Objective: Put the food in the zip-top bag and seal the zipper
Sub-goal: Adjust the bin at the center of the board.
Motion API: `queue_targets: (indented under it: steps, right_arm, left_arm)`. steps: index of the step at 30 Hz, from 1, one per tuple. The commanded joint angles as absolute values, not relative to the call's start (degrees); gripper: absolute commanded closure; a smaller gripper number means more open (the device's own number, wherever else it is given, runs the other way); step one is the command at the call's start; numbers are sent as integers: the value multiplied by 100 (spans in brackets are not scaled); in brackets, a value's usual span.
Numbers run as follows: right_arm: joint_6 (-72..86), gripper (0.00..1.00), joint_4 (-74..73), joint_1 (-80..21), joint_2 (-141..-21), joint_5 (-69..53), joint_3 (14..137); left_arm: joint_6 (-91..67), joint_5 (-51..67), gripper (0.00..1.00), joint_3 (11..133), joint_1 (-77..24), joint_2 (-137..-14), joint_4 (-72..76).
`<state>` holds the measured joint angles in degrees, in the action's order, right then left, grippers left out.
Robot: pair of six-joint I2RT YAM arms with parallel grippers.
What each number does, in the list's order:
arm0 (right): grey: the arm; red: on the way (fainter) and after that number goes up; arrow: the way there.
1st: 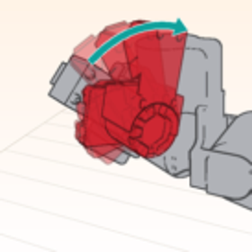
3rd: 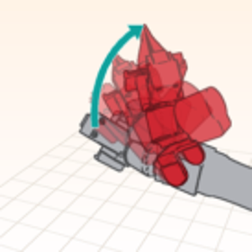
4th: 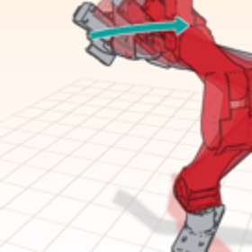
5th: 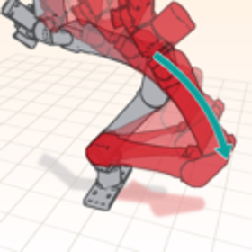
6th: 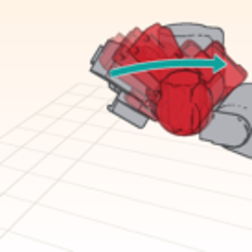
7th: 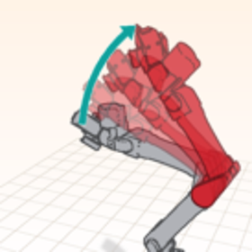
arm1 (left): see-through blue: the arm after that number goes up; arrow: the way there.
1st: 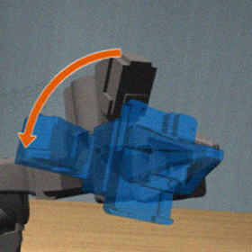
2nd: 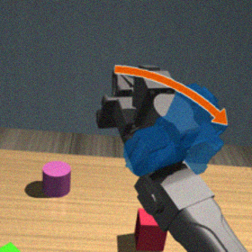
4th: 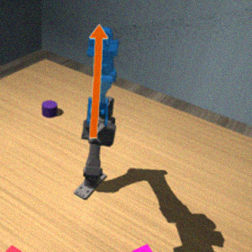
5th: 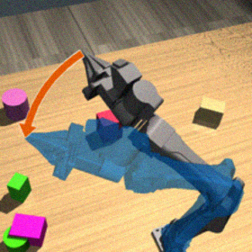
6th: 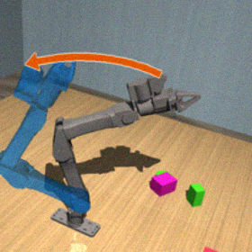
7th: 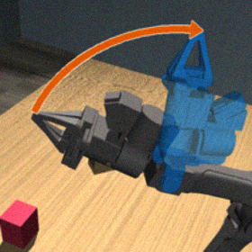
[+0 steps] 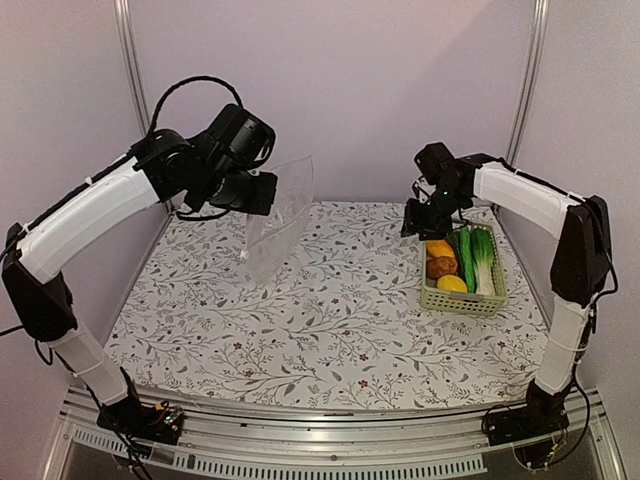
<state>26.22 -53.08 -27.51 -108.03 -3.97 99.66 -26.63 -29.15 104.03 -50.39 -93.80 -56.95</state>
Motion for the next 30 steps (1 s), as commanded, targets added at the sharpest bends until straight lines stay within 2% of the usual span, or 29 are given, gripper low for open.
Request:
queue_targets:
  steps: [1,6,14,30]
  right_arm:
    - [2473,54,-5236,-2681,-11220,232,9956]
    - [2477,56,-5191,-2683,-11520,362,9721]
    - [2594,58,-4921,-2680,-11305,472,9157]
    - [2374,55,-5190,-2546,-10901,745,9377]
  left_arm:
    - [-2577,-2975,100,10251,-4915,-9176,-5757]
    - [-2604,-2997,100,10157,-4896,-9056,-5757]
    - [-2600,-2961,100,9999,-4887,-9009,-5666]
    - [-2408,-2733,100,9883,-4784,-9137,-5567]
